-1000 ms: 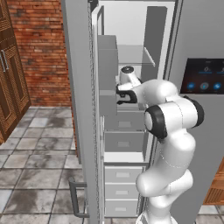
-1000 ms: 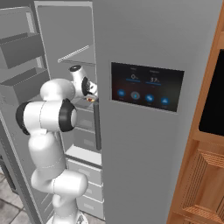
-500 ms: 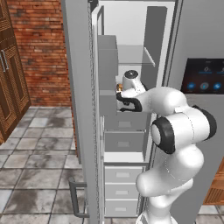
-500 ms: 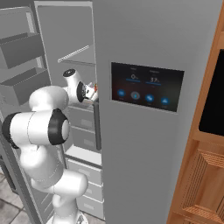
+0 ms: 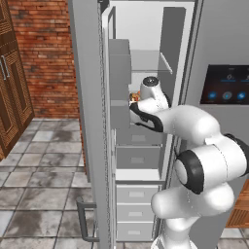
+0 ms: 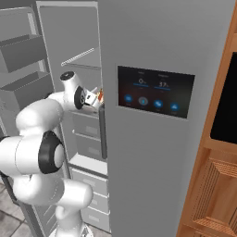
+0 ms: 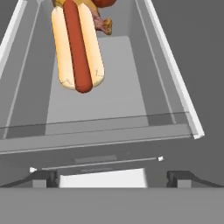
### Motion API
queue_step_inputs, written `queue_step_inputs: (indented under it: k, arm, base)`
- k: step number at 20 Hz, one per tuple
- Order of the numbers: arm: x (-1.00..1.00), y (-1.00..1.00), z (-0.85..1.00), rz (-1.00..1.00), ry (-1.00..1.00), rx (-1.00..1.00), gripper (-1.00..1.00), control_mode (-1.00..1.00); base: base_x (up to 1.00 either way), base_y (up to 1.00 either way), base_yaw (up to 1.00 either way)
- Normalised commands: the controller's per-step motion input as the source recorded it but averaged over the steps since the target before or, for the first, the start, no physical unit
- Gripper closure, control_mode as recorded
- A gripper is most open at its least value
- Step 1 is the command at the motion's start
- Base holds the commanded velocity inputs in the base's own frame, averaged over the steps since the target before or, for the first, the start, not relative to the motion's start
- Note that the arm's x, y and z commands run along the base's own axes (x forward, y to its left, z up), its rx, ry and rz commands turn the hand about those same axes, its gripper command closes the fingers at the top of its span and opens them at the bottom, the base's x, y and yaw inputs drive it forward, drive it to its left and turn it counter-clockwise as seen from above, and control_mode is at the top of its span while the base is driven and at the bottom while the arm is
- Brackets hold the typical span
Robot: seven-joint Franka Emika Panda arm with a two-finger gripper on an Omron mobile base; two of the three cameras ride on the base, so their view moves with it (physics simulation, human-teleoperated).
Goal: Store the hot dog in the freezer for long-term storage. Close the freezer door after placing the cooked food.
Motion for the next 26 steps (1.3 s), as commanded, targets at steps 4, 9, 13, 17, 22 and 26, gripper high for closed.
queue_step_inputs:
  k: [4,9,13,17,22,26]
  arm:
    - [-0.72,0.0,0.26,0.0,0.04,0.0,-1.0,-1.0]
    - [-0.85,0.0,0.2,0.0,0.07,0.0,-1.0,-1.0]
    - [-0.94,0.0,0.18,0.0,0.09,0.0,-1.0,-1.0]
    - [-0.76,-0.1,0.07,0.04,0.1,0.0,-1.0,-1.0]
    - [-0.58,-0.28,0.09,0.1,0.16,0.0,-1.0,-1.0]
    - [-0.38,-0.42,0.0,0.08,0.17,0.0,-1.0,-1.0]
  base:
    - [0.0,0.0,0.0]
    - [0.0,0.0,0.0]
    - [0.0,0.0,0.0]
    - [0.0,0.0,0.0]
    - [0.0,0.0,0.0]
    - [0.0,0.0,0.0]
